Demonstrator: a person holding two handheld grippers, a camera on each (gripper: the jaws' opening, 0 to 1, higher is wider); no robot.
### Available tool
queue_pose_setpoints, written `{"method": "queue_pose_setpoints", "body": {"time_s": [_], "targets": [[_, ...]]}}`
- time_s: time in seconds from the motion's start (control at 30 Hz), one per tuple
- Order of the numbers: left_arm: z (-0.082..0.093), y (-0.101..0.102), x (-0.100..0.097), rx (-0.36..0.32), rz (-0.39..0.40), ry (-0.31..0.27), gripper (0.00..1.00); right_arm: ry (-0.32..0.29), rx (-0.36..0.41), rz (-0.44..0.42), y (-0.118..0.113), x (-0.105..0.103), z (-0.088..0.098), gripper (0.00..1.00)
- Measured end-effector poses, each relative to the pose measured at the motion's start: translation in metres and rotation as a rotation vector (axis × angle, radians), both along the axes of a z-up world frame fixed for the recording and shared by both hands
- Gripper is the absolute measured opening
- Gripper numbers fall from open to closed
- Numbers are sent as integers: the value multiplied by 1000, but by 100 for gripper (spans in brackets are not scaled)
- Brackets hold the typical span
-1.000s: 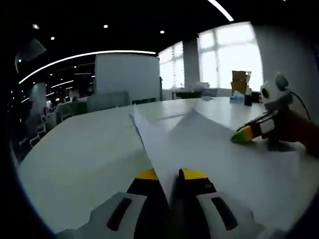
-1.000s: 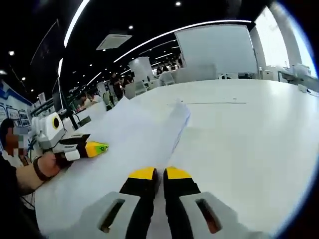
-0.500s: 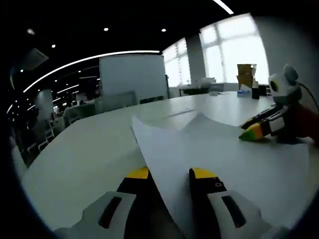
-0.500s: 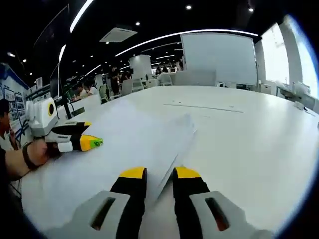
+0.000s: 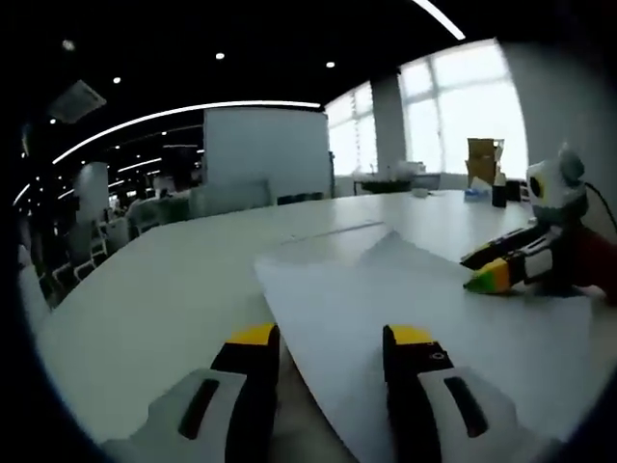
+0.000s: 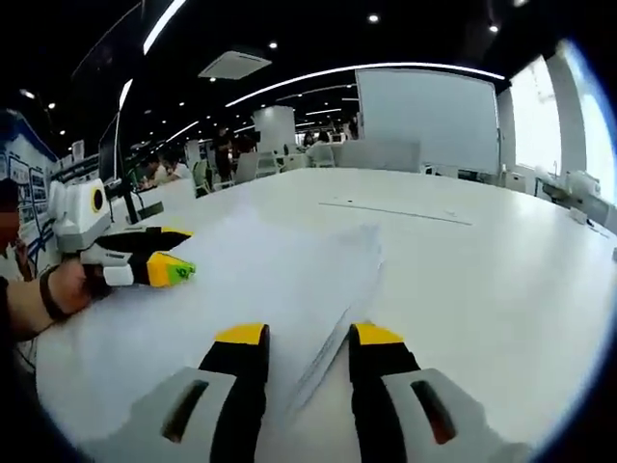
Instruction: Organize the stack of printing papers by aligning and flattening the scattered papers on the table
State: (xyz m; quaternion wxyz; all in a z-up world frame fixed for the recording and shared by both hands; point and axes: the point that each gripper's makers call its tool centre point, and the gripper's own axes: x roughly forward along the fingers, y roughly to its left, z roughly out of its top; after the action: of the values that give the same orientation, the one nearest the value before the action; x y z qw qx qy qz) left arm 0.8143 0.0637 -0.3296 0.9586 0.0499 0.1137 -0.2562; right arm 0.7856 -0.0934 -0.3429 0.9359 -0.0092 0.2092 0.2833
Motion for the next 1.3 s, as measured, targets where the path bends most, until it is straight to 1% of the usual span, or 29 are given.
{"method": "queue_pose_setpoints", "body": {"time_s": [0.03, 0.1, 0.17, 0.2, 0.23, 0.33, 0.47, 0.53, 0.57, 0.63, 0.7, 0.77, 0.8, 0.87, 0.93, 1.0, 1.17, 1.23, 1.3], "targets": [[1, 1, 0, -2, 4, 0, 48, -4, 6, 0, 0, 0, 1, 34], [5, 6, 0, -13, 20, -12, 49, -7, 5, -1, 0, 1, 1, 34], [6, 4, -1, -37, 11, -3, 49, -1, 4, 1, 0, 0, 0, 34], [5, 3, -2, -35, 7, -2, 49, 2, 3, 2, 1, 0, -1, 34], [3, -1, -2, -19, 0, -2, 49, 2, 1, 5, 2, -1, -1, 34], [1, 1, -2, 1, 9, -1, 49, 0, -9, 10, 3, -2, -2, 34], [1, 8, -1, -12, 36, 5, 49, 3, -1, 3, 0, -3, -1, 34], [-2, 4, -3, 6, 23, 12, 48, 2, 1, 3, 0, -3, -1, 34], [-4, 2, -4, 25, 17, 9, 48, 2, 1, 4, 1, -3, -1, 34], [-5, -1, -5, 38, 8, 6, 48, 1, 1, 9, 2, -5, -1, 34], [-5, -1, -5, 31, 6, 10, 48, 3, 2, 16, 4, -6, -1, 34], [-2, 3, -5, 21, 20, 12, 48, 1, -3, 19, 5, -6, -2, 34], [0, 8, -3, 0, 43, 7, 48, -1, -8, 16, 4, -6, -2, 34], [0, 11, -3, -18, 47, 18, 48, 0, -8, 7, 1, -4, -2, 34], [-3, 7, -4, -11, 41, 28, 49, 5, -3, 5, 0, -3, -2, 34], [-7, 3, -6, 34, 29, 24, 49, 8, -2, 8, 1, -3, -3, 34], [-6, 5, -6, 10, 35, 37, 49, 3, -13, 11, 2, -3, -3, 34], [-7, 2, -7, 21, 27, 34, 49, 7, -12, 14, 3, -3, -4, 34], [-7, 0, -8, 17, 19, 38, 49, 7, -15, 18, 4, -4, -4, 34]]}}
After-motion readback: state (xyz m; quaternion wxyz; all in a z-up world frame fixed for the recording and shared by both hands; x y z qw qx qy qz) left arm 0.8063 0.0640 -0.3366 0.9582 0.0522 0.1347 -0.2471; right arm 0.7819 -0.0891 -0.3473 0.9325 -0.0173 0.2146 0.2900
